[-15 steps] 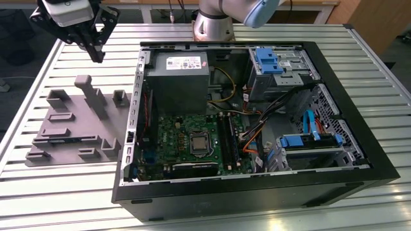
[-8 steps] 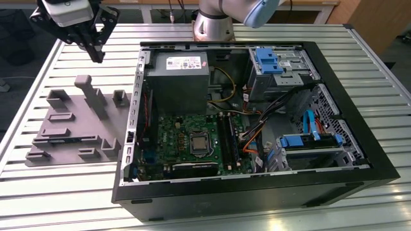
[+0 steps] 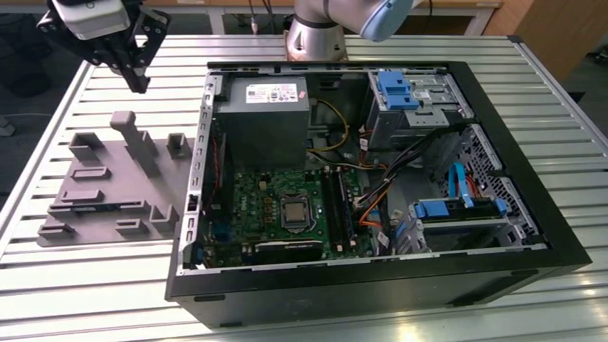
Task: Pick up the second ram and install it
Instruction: 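Reach for the second ram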
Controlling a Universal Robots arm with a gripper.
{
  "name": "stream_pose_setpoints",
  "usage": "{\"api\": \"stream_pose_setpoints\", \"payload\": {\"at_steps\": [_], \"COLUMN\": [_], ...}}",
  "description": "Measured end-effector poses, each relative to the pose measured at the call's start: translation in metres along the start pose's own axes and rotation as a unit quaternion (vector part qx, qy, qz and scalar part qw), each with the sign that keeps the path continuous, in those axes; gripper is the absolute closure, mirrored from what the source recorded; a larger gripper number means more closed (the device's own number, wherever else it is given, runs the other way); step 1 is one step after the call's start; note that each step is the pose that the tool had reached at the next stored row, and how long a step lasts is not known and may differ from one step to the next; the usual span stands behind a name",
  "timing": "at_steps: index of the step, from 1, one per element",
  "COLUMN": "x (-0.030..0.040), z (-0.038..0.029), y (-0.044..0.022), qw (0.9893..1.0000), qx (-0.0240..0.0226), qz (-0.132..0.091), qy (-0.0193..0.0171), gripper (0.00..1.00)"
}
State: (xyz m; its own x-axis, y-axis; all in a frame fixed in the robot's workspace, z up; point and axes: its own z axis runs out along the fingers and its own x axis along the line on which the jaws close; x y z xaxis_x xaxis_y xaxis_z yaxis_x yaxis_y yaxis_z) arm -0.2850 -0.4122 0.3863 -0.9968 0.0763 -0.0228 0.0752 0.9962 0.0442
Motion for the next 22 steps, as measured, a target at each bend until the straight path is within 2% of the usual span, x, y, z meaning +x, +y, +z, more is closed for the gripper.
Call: {"api": "stream_pose_setpoints", "payload": {"at_steps": [9,18,22], "x": [0.0064,0.0213,0.0249], "z": [0.0003,0.0006,0.0008], "y": [-0.0044,-0.0068,-0.0079], "qw": [1.0,1.0,1.0], "qx": [0.0,0.0,0.0], "qz": [0.0,0.0,0.0], "qy": [-0.0001,0.0,0.0001], "gripper": [0.89,0.89,0.89]}}
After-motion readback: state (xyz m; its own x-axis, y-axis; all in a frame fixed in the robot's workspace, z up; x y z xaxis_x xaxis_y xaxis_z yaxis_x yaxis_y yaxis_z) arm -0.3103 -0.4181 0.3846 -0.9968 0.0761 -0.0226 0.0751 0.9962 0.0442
